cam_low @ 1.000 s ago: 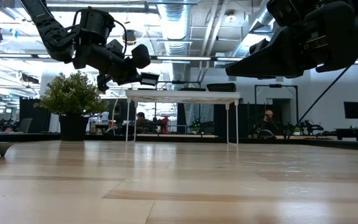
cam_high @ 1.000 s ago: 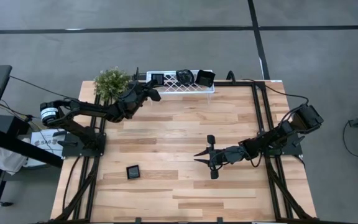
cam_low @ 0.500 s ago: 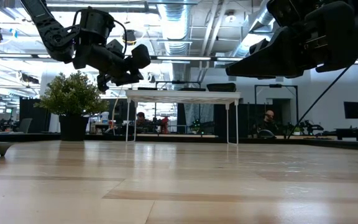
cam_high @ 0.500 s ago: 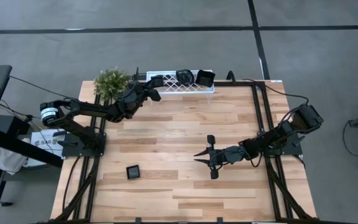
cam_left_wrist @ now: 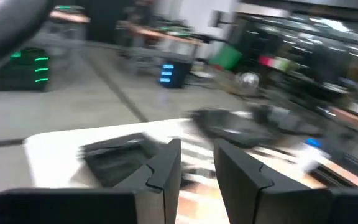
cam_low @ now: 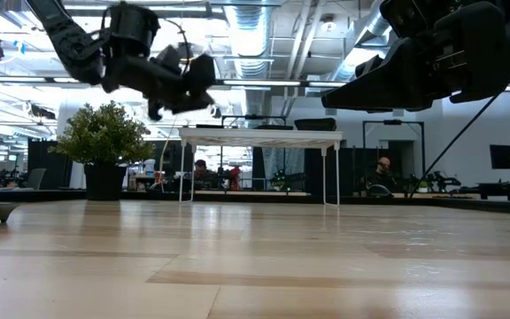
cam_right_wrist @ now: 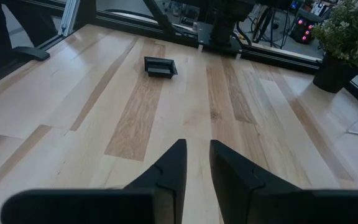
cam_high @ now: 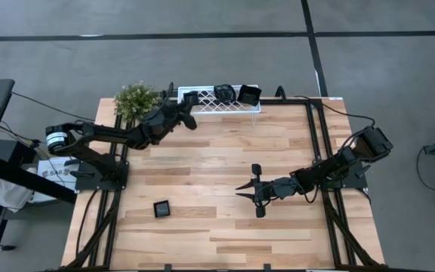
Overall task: Pick & Place Mini shaped plates
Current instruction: Stack the black square plate on top of the black square plate on the shelf
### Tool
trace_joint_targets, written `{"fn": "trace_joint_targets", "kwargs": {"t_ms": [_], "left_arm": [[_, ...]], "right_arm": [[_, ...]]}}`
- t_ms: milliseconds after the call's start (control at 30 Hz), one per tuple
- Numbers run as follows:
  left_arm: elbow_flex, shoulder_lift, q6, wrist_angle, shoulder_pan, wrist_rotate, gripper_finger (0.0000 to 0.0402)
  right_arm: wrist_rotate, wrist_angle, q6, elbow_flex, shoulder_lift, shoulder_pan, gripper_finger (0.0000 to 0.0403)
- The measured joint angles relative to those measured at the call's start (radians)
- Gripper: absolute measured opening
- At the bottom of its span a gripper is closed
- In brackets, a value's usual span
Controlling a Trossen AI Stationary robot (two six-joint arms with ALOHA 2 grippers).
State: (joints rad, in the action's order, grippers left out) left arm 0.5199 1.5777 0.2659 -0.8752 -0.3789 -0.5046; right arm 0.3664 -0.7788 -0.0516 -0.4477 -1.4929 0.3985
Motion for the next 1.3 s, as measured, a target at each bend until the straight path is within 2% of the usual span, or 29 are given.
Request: {"fn": "trace_joint_targets", "kwargs": {"t_ms": [133,300,367,567,733,900,1100,1300], "left_arm": [[0.001,-0.093,-0.112,0.064,0.069,0.107,0.0097],[0.001,-0.260,-0.213,0.357,0.215,0.128,0.0097],[0.001,-0.329,-0.215,0.490,0.277,0.129,0.0097],[-0.001,-0.489,-0.159,0.836,0.471,0.258,0.0097],[-0.089,-0.533,-0.056,0.861,0.654,0.351,0.0097],[-0.213,-0.536,0.091,0.865,0.803,0.375,0.0097],[-0.337,-0.536,0.327,0.863,0.874,0.387,0.0097],[-0.395,-0.536,0.402,0.861,0.877,0.430,0.0097]], "right_arm": [[0.000,0.000,0.000,0.000,0.000,0.000,0.0065],[0.000,0.000,0.000,0.000,0.000,0.015,0.0065],[0.000,-0.001,0.000,0.000,0.000,0.020,0.0065],[0.000,-0.016,0.000,0.000,0.000,0.021,0.0065],[-0.001,-0.025,0.000,0.000,0.000,0.021,0.0065],[-0.003,-0.023,0.000,0.000,0.000,0.028,0.0065],[-0.003,-0.023,0.000,0.000,0.000,0.027,0.0065],[-0.003,-0.022,0.000,0.000,0.000,0.028,0.0065]]}}
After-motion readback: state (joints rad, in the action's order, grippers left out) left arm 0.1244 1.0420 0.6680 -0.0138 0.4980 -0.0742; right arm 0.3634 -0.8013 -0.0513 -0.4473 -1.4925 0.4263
